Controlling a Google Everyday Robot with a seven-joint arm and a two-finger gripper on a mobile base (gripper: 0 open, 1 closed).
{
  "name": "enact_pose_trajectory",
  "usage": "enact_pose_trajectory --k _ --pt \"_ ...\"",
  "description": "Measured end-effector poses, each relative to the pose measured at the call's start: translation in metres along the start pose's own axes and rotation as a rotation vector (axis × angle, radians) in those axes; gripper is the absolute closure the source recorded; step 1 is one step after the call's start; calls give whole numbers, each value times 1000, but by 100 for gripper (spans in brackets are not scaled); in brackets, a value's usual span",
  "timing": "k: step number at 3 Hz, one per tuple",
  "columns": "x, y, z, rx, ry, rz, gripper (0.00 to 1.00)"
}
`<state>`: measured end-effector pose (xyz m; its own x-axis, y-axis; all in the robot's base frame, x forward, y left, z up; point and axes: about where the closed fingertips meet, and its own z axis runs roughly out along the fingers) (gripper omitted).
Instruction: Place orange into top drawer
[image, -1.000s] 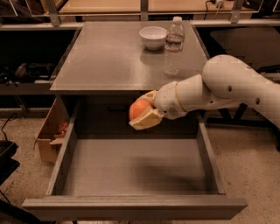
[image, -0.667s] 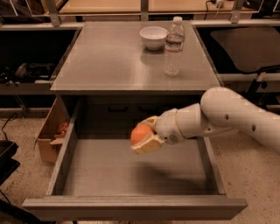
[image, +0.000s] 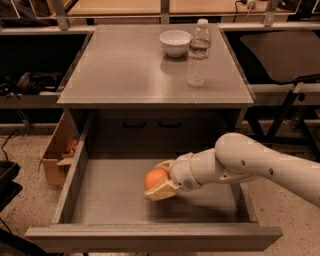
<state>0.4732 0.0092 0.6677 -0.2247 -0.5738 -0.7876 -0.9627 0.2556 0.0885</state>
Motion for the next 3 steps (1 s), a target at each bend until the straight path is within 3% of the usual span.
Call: enact_pose_trajectory --k 3 --pt "0 0 0 0 0 0 5"
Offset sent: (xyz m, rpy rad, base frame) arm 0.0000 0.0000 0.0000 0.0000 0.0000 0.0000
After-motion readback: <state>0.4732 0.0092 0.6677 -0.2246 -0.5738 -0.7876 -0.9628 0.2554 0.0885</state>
